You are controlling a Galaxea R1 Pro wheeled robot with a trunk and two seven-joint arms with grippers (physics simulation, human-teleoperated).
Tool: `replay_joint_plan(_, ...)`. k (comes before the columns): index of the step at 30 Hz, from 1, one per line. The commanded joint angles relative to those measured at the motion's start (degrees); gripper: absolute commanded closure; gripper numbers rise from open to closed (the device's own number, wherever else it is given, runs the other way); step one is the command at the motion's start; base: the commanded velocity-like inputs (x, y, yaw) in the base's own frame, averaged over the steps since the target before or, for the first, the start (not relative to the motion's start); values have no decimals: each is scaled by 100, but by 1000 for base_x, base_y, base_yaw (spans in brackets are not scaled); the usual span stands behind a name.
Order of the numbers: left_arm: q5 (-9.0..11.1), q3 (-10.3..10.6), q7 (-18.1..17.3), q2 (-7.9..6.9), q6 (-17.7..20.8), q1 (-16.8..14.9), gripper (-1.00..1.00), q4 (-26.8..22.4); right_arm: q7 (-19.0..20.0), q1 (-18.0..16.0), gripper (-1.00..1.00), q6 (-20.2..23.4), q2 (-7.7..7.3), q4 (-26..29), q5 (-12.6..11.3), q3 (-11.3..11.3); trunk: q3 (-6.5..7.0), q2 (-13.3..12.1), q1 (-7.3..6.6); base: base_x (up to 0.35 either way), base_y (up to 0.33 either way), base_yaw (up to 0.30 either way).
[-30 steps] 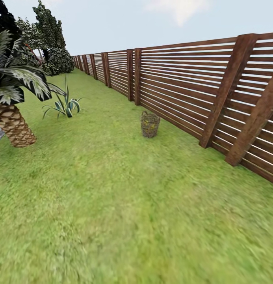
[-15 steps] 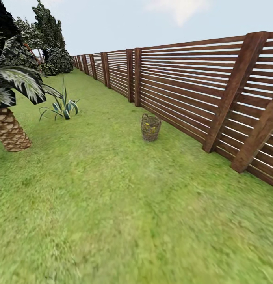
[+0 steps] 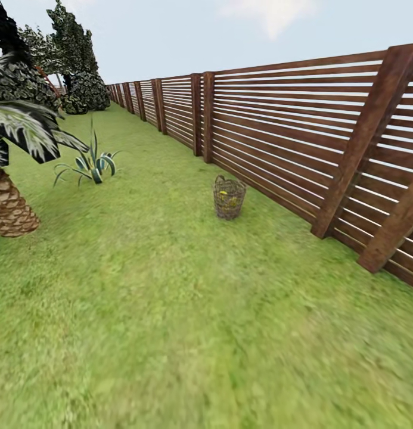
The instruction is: Take the three Easter eggs out of the wicker basket on the lawn in the garden, then place them on the lawn next to a single tree (choose any tree) so that all three eggs are next to the same tree and none are left in the basket.
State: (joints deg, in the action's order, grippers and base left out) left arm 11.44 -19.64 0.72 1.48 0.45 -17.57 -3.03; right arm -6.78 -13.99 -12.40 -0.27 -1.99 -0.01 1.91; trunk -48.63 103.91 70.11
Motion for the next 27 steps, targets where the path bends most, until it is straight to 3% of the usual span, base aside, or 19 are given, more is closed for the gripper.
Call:
replay_joint_plan(1, 60, 11, 6, 1, 4, -1, -100, -4, -16, -9, -100, -34, 1, -21, 1, 21, -4, 2, 3, 337, 0, 0)
replay_joint_plan(27, 60, 10, 8, 1, -1, -1, -100, -4, -16, -8, -100, -34, -5, -17, 1, 20, -4, 2, 3, 337, 33, 0)
